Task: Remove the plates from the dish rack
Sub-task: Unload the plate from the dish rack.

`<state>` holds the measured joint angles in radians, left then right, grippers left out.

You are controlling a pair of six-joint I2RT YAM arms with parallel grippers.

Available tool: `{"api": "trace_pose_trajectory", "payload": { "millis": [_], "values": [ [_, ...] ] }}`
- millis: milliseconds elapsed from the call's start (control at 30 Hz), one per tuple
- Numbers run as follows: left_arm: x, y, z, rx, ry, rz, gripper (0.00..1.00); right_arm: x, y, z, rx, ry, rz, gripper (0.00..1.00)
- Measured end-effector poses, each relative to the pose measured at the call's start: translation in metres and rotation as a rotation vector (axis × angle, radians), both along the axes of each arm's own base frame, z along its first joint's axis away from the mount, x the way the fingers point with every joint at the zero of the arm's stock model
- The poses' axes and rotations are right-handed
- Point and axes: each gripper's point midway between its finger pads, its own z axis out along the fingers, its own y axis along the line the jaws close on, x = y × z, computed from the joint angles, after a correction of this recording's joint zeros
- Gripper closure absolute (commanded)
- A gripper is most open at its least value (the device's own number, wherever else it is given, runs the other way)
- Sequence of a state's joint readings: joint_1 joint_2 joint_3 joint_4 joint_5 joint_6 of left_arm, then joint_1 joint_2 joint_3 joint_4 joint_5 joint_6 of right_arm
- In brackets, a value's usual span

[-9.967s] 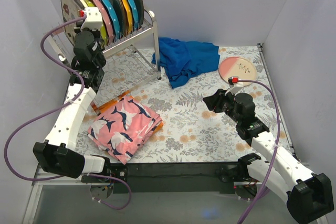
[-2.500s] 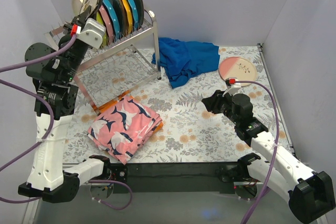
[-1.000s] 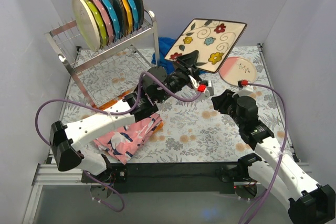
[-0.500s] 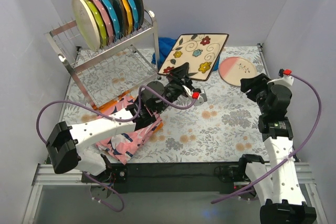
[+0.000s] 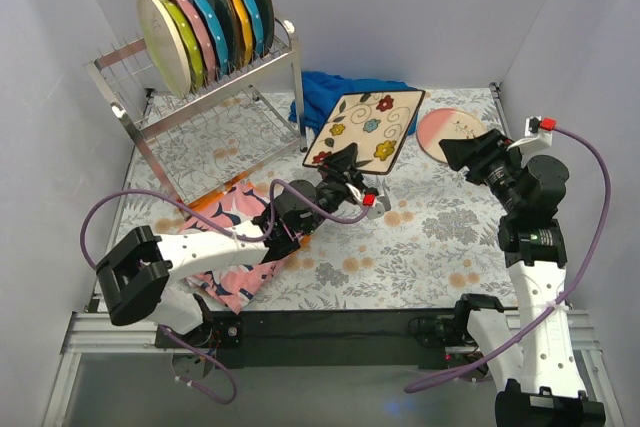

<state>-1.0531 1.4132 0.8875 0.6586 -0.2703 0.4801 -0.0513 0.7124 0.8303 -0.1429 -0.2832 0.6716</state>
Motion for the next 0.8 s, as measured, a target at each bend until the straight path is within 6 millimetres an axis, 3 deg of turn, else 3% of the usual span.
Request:
{"api": "trace_pose_trajectory", "payload": {
  "millis": [267, 467, 800],
  "values": [
    [-0.004, -0.010, -0.048, 0.050, 0.038, -0.007, 1.00, -0.009, 0.036, 0.015, 0.092, -0.036, 0.225, 0.26],
    [-0.006, -0.010, -0.072, 0.073, 0.062, -0.007, 1.00, -0.015, 0.046, 0.010, 0.127, -0.032, 0.291, 0.26],
    [-0.010, -0.013, -0.075, 0.044, 0.046, -0.003, 1.00, -0.004, 0.047, -0.034, 0.170, 0.106, 0.286, 0.27]
  ]
}}
